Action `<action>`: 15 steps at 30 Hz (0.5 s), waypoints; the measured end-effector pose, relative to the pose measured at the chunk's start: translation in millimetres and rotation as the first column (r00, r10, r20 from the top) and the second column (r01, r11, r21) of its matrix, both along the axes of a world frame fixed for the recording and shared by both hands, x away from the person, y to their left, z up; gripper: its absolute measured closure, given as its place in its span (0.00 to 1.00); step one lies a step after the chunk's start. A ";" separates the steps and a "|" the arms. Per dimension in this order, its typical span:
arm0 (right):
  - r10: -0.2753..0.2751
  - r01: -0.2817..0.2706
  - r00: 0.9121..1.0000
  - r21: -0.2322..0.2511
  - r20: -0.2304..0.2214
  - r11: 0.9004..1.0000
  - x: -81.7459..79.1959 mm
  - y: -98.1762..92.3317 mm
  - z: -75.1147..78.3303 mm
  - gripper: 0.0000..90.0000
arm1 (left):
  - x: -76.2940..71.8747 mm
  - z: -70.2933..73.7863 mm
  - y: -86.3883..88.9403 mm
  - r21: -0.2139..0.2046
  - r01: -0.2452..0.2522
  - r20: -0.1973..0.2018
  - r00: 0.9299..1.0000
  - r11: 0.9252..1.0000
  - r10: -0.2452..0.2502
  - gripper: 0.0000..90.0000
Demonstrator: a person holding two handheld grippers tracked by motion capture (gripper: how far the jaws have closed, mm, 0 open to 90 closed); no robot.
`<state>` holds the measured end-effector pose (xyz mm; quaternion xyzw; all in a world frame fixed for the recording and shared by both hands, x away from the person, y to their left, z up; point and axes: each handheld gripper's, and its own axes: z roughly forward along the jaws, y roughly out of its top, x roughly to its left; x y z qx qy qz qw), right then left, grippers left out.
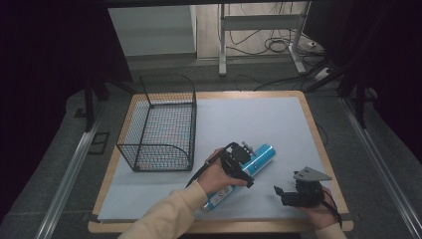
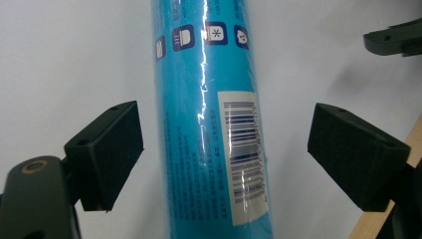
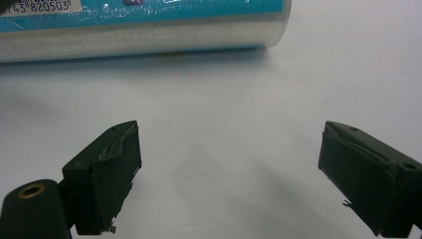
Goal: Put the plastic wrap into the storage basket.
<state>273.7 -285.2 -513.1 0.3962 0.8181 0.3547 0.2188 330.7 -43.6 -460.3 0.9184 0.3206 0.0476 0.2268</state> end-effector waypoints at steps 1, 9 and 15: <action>0.000 0.000 1.000 0.000 0.000 1.000 0.0 0.0 -0.1 0.11 | 1.2 -1.4 -0.8 0.003 -0.006 -0.006 1.000 1.000 0.006 0.16; -0.003 0.003 1.000 -0.002 -0.002 1.000 0.4 0.1 -0.7 0.11 | 8.8 -11.6 -6.2 0.035 -0.017 -0.035 0.999 0.999 0.018 0.17; -0.008 0.008 1.000 -0.002 0.000 1.000 0.3 -0.5 -0.1 0.11 | 12.0 -18.5 -11.0 0.064 -0.031 -0.055 0.998 0.997 0.034 0.18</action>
